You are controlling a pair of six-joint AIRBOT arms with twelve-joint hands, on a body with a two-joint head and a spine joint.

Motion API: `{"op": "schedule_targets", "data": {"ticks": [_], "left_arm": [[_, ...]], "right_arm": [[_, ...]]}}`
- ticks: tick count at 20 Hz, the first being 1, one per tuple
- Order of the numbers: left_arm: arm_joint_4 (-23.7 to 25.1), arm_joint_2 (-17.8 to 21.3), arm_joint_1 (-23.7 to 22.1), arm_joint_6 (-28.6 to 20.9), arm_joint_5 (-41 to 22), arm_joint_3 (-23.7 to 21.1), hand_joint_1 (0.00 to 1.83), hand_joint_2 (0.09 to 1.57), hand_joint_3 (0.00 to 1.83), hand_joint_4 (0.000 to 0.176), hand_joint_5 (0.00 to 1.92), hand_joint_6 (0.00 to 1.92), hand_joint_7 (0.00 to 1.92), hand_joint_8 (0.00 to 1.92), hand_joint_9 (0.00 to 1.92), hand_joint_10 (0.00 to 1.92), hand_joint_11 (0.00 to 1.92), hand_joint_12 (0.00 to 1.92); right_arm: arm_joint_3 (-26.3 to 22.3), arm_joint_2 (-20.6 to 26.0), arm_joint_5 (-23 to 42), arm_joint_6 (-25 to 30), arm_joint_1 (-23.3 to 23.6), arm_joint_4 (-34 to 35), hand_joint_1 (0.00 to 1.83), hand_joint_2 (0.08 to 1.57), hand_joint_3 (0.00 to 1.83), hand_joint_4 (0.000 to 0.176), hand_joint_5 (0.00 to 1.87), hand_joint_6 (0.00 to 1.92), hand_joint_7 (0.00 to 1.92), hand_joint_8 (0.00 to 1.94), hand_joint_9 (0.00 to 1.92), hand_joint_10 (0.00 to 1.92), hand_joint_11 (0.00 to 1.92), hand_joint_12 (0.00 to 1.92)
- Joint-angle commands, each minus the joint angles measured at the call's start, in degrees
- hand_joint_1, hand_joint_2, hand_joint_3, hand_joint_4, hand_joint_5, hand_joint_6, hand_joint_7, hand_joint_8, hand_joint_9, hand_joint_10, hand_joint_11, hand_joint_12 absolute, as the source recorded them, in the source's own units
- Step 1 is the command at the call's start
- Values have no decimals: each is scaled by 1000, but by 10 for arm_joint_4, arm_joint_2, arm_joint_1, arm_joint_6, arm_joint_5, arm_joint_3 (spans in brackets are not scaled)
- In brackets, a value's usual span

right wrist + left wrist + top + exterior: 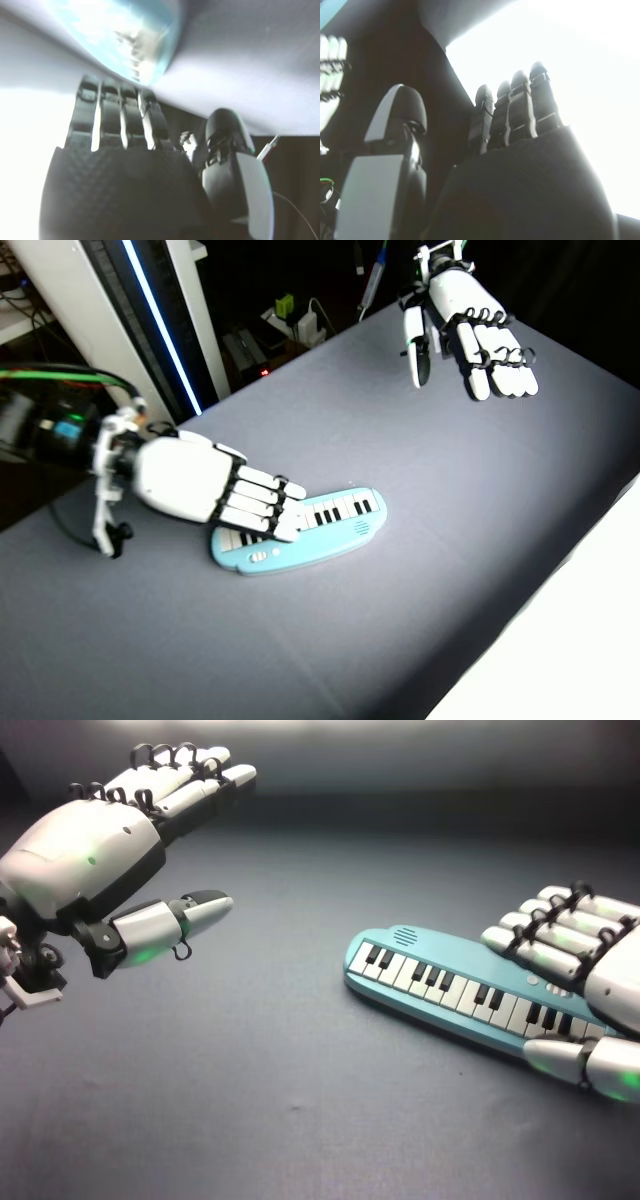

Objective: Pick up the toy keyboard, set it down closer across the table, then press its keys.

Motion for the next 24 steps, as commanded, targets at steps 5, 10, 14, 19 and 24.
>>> {"op": "schedule_targets", "data": {"ticks": [5,10,14,19,24], "left_arm": [[-9,3,-1,0,-76,-1,752,1354,0,0,138,10,0,0,0,0,0,0],[-15,8,6,0,-88,-4,734,1367,0,0,151,5,0,0,0,0,0,0],[-20,11,13,0,-105,-9,736,1368,1,0,140,1,0,0,0,0,0,0],[-56,30,56,0,-180,-30,774,1362,0,0,26,1,0,0,0,0,0,0],[-96,46,101,0,-294,-55,774,1327,0,78,0,0,0,0,0,0,0,0]], "right_arm": [[-3,-5,30,3,-36,2,0,1351,2,0,271,69,0,0,0,0,0,0],[-5,-2,40,3,-36,2,0,1333,0,0,357,15,0,0,0,0,0,0],[-28,42,123,54,-36,-19,0,1339,0,0,5,0,0,0,0,0,0,0],[-63,89,263,90,-60,-24,34,1362,5,19,0,0,0,0,0,0,0,0],[-74,121,424,158,-118,-7,275,1328,0,102,0,0,0,0,0,0,0,0]]}}
